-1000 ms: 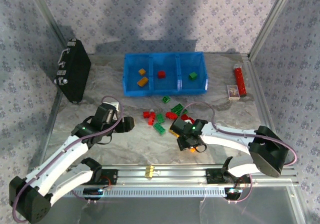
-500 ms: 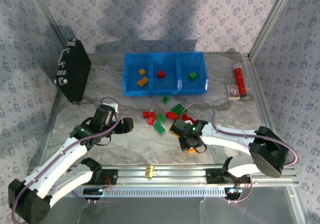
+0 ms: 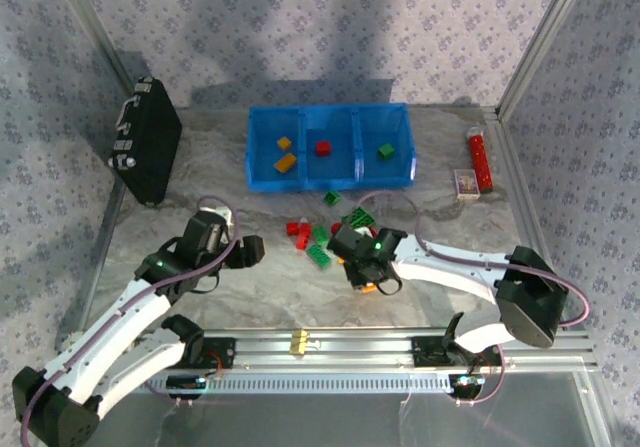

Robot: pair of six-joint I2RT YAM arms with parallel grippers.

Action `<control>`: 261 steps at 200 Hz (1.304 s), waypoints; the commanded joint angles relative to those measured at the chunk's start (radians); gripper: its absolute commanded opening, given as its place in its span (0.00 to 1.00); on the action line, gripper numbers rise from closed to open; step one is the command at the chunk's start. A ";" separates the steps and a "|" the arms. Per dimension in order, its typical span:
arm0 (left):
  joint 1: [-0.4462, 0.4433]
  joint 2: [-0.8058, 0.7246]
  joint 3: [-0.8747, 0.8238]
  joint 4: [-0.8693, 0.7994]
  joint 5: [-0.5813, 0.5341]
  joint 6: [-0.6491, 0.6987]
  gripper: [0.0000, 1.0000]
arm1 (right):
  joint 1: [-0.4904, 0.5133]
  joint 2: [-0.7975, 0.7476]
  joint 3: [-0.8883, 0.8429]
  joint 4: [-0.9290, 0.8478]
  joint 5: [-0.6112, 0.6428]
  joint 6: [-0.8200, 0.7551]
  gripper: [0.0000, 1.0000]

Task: Sort the legos into containers by color
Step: Pick up the lego from the bottom-center of the table, then place the lego in the container.

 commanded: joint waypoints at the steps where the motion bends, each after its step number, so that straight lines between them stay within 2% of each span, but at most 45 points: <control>1: -0.002 -0.020 -0.009 -0.026 -0.017 0.004 0.81 | -0.005 0.056 0.150 -0.023 0.033 -0.083 0.33; 35: -0.004 -0.043 -0.010 -0.054 -0.005 -0.008 0.81 | -0.053 0.229 0.458 -0.041 0.009 -0.209 0.33; 73: -0.005 -0.133 -0.056 -0.044 0.020 -0.072 0.78 | -0.101 0.415 0.732 -0.059 -0.027 -0.302 0.32; 124: -0.005 -0.125 -0.064 -0.060 0.027 -0.073 0.78 | -0.170 0.608 1.018 -0.082 -0.098 -0.371 0.32; 198: -0.007 -0.099 -0.039 -0.034 0.051 -0.098 0.77 | -0.284 1.007 1.642 -0.137 -0.206 -0.416 0.33; 205: -0.009 -0.098 -0.039 -0.034 0.053 -0.103 0.77 | -0.289 1.048 1.697 -0.128 -0.209 -0.416 0.36; 212: -0.009 -0.098 -0.037 -0.035 0.055 -0.106 0.77 | -0.296 1.079 1.738 -0.110 -0.226 -0.417 0.46; 215: -0.010 -0.097 -0.037 -0.036 0.055 -0.107 0.77 | -0.298 1.093 1.752 -0.103 -0.234 -0.417 0.58; 219: -0.011 -0.098 -0.036 -0.038 0.056 -0.108 0.77 | -0.301 1.105 1.767 -0.091 -0.249 -0.416 0.81; 225: -0.011 -0.098 -0.033 -0.041 0.056 -0.110 0.77 | -0.306 1.113 1.777 -0.075 -0.258 -0.417 0.98; 244: -0.014 -0.099 -0.026 -0.049 0.059 -0.116 0.76 | -0.291 1.068 1.758 -0.101 -0.185 -0.430 0.99; 261: -0.019 -0.097 -0.035 -0.043 0.060 -0.119 0.76 | -0.282 0.957 1.615 -0.067 -0.156 -0.437 0.99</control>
